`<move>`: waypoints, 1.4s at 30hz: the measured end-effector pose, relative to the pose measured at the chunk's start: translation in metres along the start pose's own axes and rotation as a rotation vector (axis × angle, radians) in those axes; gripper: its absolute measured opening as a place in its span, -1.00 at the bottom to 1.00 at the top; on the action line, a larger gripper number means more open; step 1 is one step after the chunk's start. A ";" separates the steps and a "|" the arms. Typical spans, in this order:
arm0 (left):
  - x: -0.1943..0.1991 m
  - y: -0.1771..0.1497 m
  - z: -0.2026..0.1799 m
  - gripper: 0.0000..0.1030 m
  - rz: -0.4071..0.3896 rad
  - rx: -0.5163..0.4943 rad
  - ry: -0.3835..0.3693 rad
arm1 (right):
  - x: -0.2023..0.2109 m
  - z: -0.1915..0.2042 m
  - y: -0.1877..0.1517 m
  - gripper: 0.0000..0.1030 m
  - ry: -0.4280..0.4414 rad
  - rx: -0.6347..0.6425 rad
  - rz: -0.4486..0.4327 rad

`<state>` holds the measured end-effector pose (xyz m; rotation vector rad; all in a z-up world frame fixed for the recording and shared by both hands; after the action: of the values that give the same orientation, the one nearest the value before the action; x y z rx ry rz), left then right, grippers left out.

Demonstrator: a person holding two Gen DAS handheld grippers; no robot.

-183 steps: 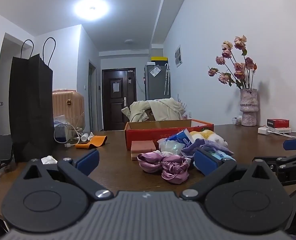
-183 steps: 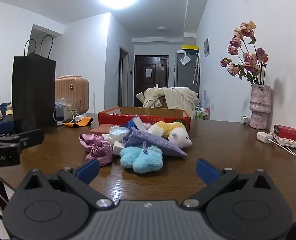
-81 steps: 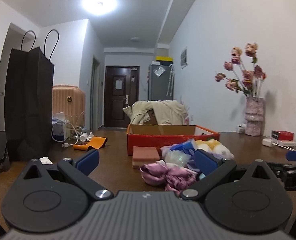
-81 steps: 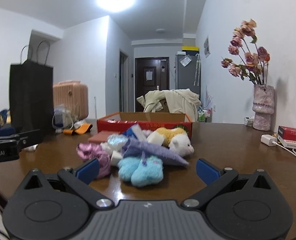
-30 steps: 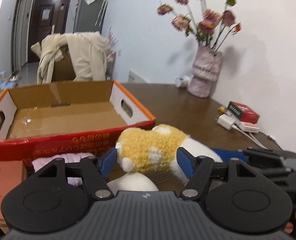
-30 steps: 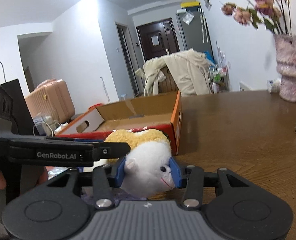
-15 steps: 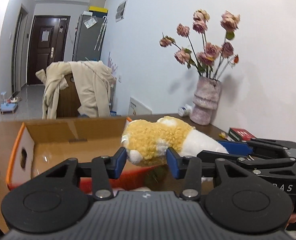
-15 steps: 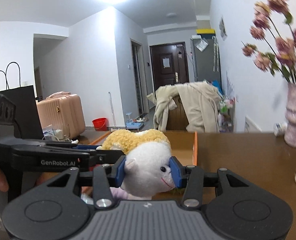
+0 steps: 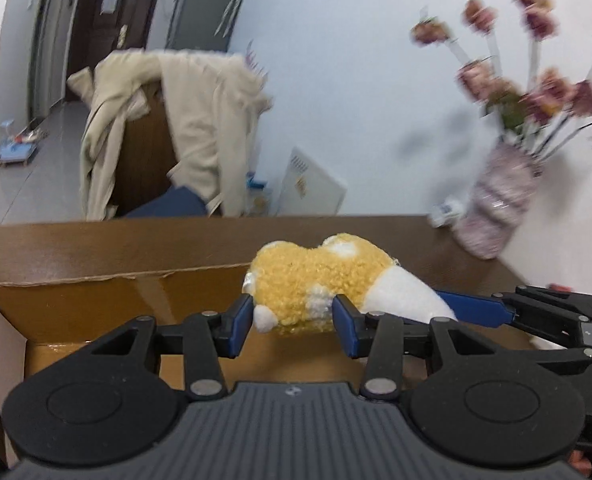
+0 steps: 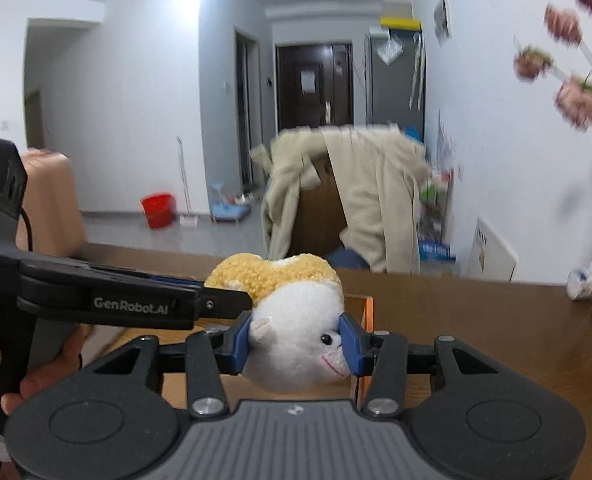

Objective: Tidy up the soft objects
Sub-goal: 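Carry the plush toy into the cardboard box and open the right tool, then lower the right tool onto the pink satin scrunchie and grasp it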

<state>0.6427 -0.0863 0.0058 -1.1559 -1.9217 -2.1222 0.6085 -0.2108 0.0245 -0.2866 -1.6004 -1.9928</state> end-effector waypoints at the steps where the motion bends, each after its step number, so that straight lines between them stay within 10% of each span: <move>1: -0.008 -0.002 0.004 -0.13 0.011 0.007 0.006 | -0.012 -0.004 -0.001 -0.12 -0.007 -0.017 0.022; 15: 0.020 0.002 0.014 -0.01 -0.007 0.029 0.062 | -0.037 0.005 -0.018 0.22 -0.135 0.073 0.083; 25: 0.176 0.025 -0.011 0.67 -0.174 -0.111 0.155 | 0.105 0.022 0.029 0.78 -0.047 0.089 -0.080; 42: 0.375 -0.111 -0.073 1.00 -0.361 -0.147 0.351 | 0.289 0.015 -0.062 1.00 0.075 -0.002 -0.265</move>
<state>0.2829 0.0357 0.1227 -0.4217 -1.9457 -2.4707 0.3351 -0.2727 0.1207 0.0014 -1.6598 -2.1731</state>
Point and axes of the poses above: each gripper's, at about its wrist camera, not at the fingertips, and x roughly against the way its jaws point, z to its left, y to its top, the point moved 8 cm from there along -x, roughly the way its jaws point, and after that the axes turned 13 degrees about -x, right-handed, at the moved point
